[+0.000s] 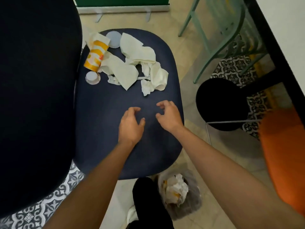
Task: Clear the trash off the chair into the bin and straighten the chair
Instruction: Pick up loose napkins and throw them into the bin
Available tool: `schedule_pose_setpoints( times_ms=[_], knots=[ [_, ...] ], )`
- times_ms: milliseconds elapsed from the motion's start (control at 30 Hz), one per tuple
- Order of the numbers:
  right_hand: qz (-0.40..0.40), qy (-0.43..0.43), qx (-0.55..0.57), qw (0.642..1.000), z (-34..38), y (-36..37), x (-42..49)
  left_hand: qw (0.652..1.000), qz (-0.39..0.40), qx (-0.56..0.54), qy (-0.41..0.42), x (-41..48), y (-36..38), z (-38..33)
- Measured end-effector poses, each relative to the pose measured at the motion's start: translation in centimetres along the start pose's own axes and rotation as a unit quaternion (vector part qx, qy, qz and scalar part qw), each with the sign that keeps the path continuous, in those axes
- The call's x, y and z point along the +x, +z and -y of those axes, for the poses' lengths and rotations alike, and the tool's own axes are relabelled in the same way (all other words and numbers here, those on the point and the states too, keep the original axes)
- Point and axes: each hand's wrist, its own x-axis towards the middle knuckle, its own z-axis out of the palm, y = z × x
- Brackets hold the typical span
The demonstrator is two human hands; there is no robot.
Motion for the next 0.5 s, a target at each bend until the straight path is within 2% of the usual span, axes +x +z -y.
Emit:
schedule_pose_setpoints(
  times_ms=[100, 367, 500],
  knots=[
    [-0.004, 0.005, -0.006, 1.0, 0.7, -0.8, 3.2, 1.0, -0.007, -0.006, -0.011, 3.0, -0.1, -0.5],
    [-0.076, 0.054, -0.025, 0.995, 2.9, -1.8, 11.7, 0.999, 0.008, -0.027, -0.044, 10.3, 0.6, -0.6],
    [-0.077, 0.096, -0.017, 0.992, 3.3, -1.5, 14.7, 0.998, 0.022, -0.036, -0.042, 12.6, 1.3, -0.7]
  ],
)
